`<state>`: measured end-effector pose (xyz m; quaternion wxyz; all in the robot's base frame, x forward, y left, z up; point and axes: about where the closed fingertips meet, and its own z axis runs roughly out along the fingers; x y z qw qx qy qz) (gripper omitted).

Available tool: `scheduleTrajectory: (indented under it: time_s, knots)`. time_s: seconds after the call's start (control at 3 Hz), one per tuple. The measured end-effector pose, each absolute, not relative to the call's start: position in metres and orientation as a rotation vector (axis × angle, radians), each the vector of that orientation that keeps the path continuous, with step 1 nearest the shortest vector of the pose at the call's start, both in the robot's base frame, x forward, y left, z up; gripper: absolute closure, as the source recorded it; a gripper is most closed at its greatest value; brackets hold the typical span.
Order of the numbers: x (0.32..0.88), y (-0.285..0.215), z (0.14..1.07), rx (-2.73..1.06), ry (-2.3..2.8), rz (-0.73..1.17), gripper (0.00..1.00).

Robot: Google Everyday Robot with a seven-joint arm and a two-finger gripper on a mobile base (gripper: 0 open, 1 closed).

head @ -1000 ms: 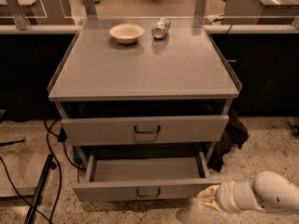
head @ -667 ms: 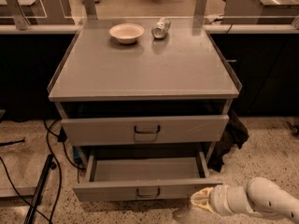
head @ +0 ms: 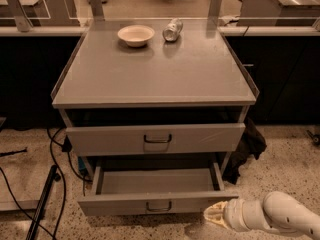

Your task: Close middle drawer

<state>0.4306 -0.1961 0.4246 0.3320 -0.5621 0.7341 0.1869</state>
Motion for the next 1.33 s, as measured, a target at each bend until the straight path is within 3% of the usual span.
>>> scheduleTrajectory:
  time_s: [1.33]
  knots:
    - [0.473,-0.174,0.394,-1.524,1.718,0.326,1.00]
